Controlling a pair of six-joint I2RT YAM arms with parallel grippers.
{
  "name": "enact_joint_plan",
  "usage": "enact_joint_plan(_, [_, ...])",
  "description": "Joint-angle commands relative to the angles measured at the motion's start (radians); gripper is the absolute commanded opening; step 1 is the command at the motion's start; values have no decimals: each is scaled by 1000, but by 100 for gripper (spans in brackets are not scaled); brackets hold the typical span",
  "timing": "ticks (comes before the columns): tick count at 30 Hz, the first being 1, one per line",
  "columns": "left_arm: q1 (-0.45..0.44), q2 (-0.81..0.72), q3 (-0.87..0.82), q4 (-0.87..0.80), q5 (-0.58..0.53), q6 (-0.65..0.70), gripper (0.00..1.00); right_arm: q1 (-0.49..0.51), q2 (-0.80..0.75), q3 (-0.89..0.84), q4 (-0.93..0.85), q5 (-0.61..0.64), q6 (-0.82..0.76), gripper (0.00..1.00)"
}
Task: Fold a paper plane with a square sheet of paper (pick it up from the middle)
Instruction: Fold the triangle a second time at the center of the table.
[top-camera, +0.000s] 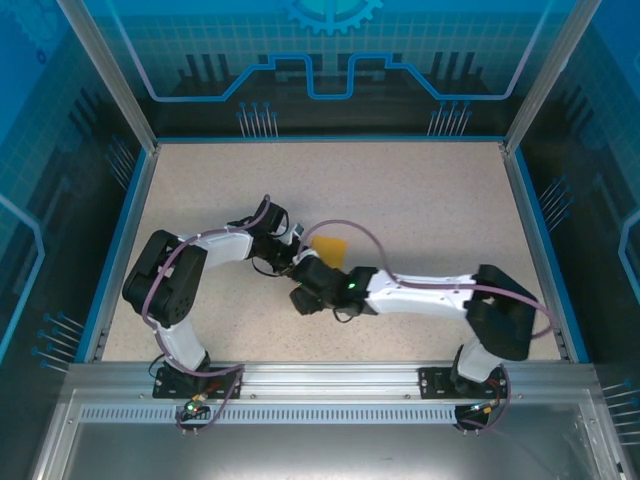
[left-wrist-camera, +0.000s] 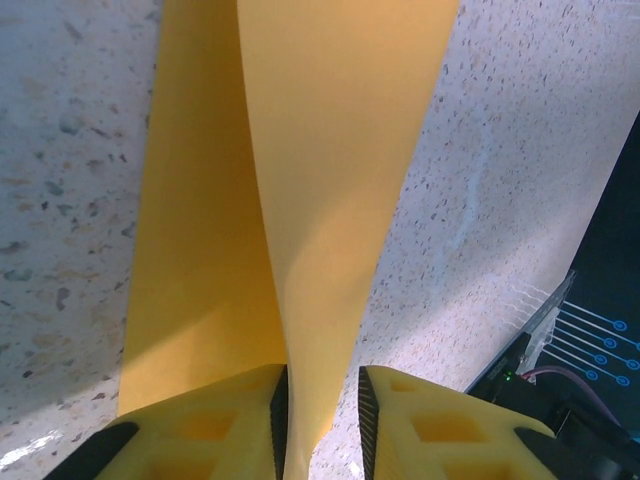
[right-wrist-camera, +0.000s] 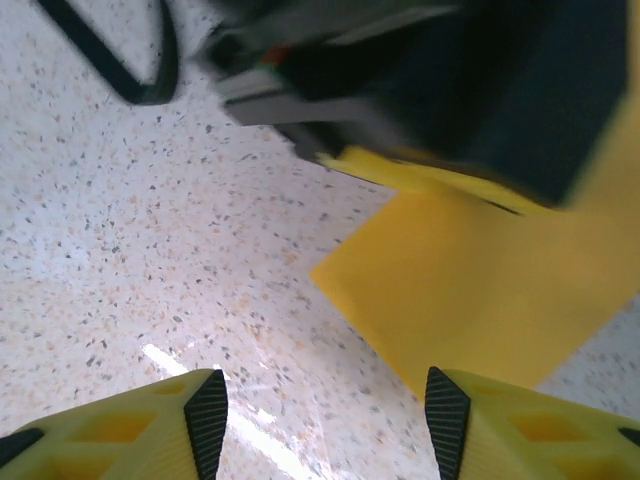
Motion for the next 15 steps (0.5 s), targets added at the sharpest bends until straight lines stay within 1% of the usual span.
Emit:
enact_joint_plan(1, [1,-28,26,-31,8,-14,24,34,89,101,-166,205,-4,59])
enact_joint_plan(4, [1,-25,26,-36,7,-12,24,46,159,163,-217,242,13,59])
enact_joint_plan(8, [2,-25,27,-42,8,-10,24,58,203,207,-263,285,30,58])
enact_joint_plan(12, [0,-24,31,-47,10,-6,25,58,224,212,-251,277,26,55])
enact_joint_plan(15, [1,-26,35,-51,13,-6,25,58,233,222,-257,283,31,51])
